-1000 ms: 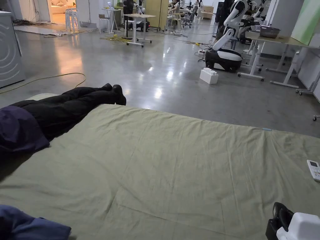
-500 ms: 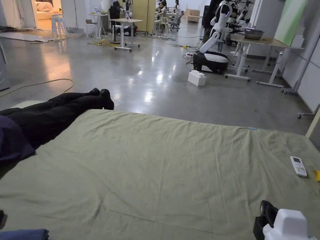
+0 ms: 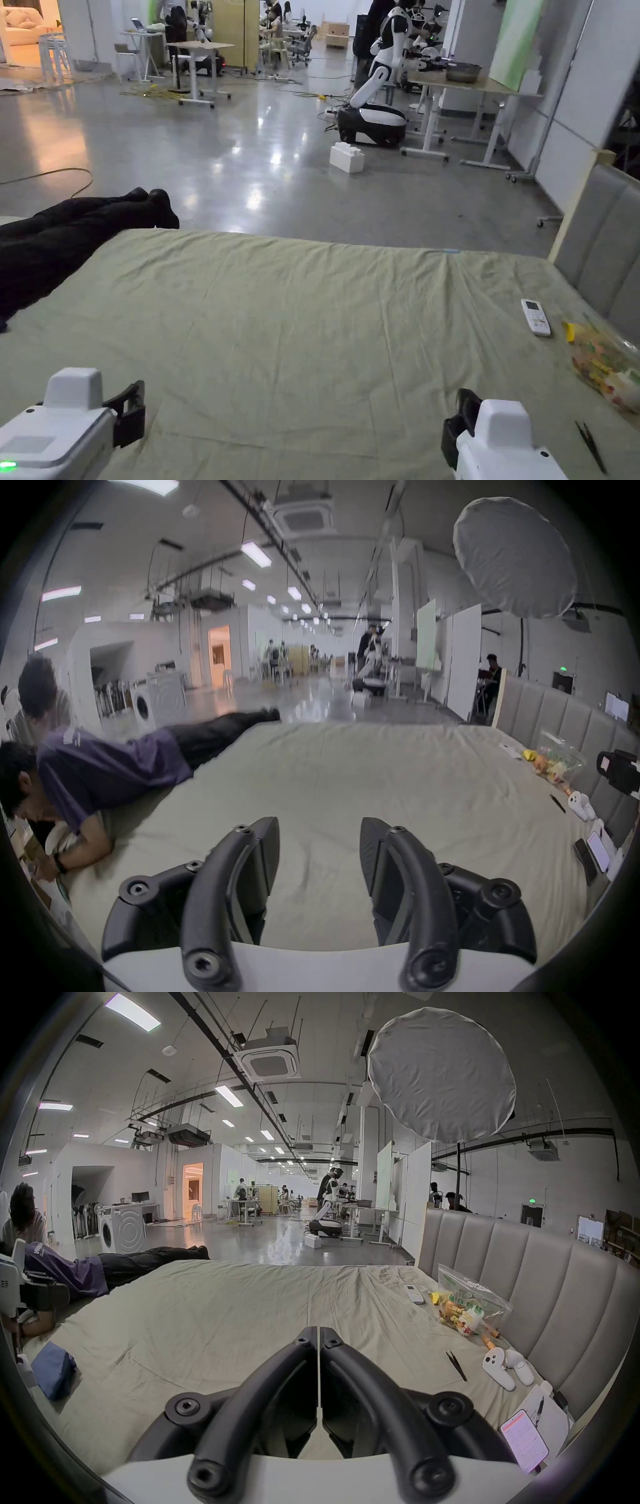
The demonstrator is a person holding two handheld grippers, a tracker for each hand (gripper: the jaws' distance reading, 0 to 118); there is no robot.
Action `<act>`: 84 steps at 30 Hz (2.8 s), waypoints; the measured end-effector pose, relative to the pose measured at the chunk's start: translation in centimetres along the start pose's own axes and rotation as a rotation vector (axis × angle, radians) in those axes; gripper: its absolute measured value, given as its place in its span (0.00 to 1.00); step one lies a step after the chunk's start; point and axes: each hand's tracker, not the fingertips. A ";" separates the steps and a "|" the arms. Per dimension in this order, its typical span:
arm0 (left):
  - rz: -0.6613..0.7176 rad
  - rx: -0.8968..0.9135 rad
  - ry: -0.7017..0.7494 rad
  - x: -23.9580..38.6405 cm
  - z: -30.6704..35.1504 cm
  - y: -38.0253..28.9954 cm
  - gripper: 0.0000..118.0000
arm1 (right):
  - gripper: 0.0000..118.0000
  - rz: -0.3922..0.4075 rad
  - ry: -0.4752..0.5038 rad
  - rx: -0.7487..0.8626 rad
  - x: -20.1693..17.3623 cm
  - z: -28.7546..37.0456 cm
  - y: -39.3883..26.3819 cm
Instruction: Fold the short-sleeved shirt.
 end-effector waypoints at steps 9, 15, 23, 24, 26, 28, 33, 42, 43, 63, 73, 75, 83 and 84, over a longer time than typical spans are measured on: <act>-0.120 0.160 -0.010 8.0 2.0 2.4 0.08 | 0.02 -0.018 -0.011 0.027 -0.3 0.0 0.1; -0.066 0.196 -0.015 8.9 2.6 2.9 0.04 | 0.02 -0.033 -0.027 0.049 0.1 0.0 0.6; -0.014 0.179 -0.024 8.5 2.4 2.1 0.04 | 0.02 -0.028 -0.022 0.049 0.4 -0.1 0.2; -0.006 0.179 -0.026 8.5 2.5 2.0 0.04 | 0.02 -0.023 -0.021 0.047 0.4 -0.1 0.1; 0.004 0.176 -0.034 8.4 2.5 1.8 0.04 | 0.02 -0.022 -0.018 0.048 0.3 0.1 -0.1; 0.005 0.173 -0.028 8.3 2.6 1.8 0.04 | 0.02 -0.020 -0.018 0.046 0.3 0.1 -0.1; 0.002 0.169 -0.031 8.1 2.8 1.7 0.04 | 0.02 -0.020 -0.011 0.052 0.2 0.1 -0.1; -0.005 0.163 -0.021 7.6 3.0 1.4 0.05 | 0.02 -0.013 0.005 0.053 -0.5 -0.2 -0.1; -0.003 0.165 -0.020 7.5 3.0 1.5 0.07 | 0.06 -0.010 0.006 0.055 -0.6 -0.2 -0.1; -0.022 0.244 0.013 8.4 3.6 2.0 0.96 | 1.00 -0.014 -0.017 0.133 -0.3 0.4 0.8; 0.007 0.227 0.000 8.2 3.7 2.4 0.98 | 1.00 0.012 0.000 0.172 -1.3 0.5 1.6; 0.008 0.228 -0.005 8.2 3.7 2.5 0.98 | 1.00 0.061 -0.008 0.191 -1.8 0.4 1.9; -0.020 0.238 -0.021 8.5 3.6 2.4 0.98 | 1.00 -0.072 0.023 0.141 -1.8 -0.2 2.5; -0.020 0.236 -0.027 8.5 3.6 2.4 0.98 | 1.00 -0.093 0.003 0.112 -1.9 -0.4 2.3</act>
